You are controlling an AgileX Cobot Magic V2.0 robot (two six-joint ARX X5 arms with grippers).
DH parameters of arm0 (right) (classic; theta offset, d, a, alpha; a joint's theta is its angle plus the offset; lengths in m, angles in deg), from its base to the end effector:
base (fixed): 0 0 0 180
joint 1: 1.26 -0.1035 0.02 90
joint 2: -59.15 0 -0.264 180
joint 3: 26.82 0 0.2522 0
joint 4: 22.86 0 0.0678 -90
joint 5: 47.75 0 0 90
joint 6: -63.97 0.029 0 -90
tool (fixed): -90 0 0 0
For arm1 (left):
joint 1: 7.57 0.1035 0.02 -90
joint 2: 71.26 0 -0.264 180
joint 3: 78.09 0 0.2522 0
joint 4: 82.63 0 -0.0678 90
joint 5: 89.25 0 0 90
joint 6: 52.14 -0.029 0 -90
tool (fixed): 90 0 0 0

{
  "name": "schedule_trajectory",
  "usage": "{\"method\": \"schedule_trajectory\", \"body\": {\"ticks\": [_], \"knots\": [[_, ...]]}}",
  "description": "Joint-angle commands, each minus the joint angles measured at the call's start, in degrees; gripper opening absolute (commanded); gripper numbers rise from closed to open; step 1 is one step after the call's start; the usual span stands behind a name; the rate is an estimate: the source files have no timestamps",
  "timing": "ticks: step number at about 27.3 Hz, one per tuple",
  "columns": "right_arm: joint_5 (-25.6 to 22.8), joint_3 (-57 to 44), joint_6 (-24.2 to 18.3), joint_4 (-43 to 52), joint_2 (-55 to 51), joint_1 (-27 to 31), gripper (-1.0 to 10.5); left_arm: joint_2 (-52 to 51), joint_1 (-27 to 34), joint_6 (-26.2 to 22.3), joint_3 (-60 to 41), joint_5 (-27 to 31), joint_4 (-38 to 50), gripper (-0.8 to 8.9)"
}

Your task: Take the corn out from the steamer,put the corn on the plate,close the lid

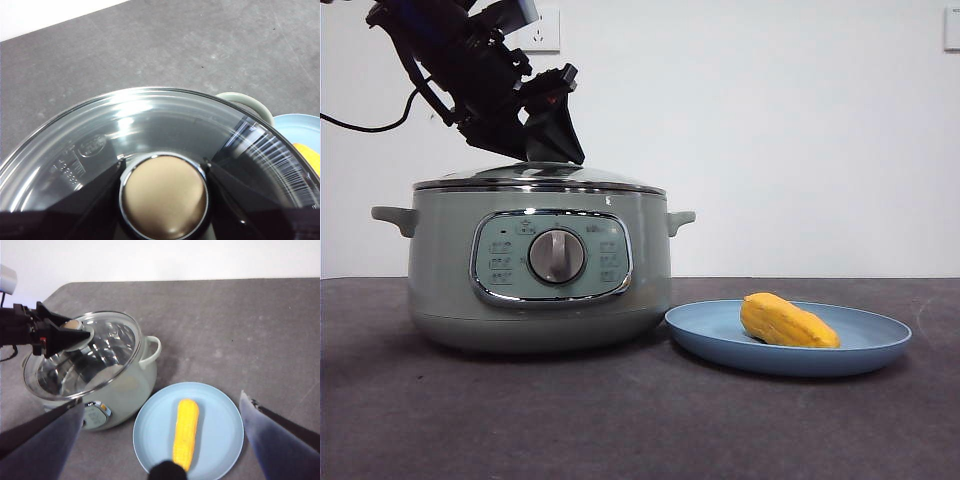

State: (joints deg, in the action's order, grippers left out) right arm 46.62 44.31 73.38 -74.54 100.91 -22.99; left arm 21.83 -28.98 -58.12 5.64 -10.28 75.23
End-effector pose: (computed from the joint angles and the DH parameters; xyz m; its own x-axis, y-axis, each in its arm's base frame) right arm 0.1221 0.0510 0.3663 0.8287 0.4123 -0.3785 -0.3711 0.9110 0.1798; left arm 0.3379 -0.1385 0.2758 0.7093 -0.4836 -0.5128 0.5581 0.8297 -0.0106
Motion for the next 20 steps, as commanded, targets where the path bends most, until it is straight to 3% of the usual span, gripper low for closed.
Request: {"method": "schedule_trajectory", "body": {"ticks": [1, 12, 20], "knots": [[0.04, -0.20, -0.46, -0.39, -0.07, -0.07, 6.6, 0.63, 0.02, -0.04, -0.59, 0.33, -2.01, 5.61], [0.24, -0.20, -0.46, -1.68, -0.02, -0.07, 6.6, -4.66, 0.02, 1.09, -0.46, 0.20, -3.21, 5.61], [0.68, -0.20, -1.84, -1.95, -0.02, -0.07, 6.6, -16.00, 0.02, 1.66, -0.46, 0.17, -10.93, 5.61]]}}
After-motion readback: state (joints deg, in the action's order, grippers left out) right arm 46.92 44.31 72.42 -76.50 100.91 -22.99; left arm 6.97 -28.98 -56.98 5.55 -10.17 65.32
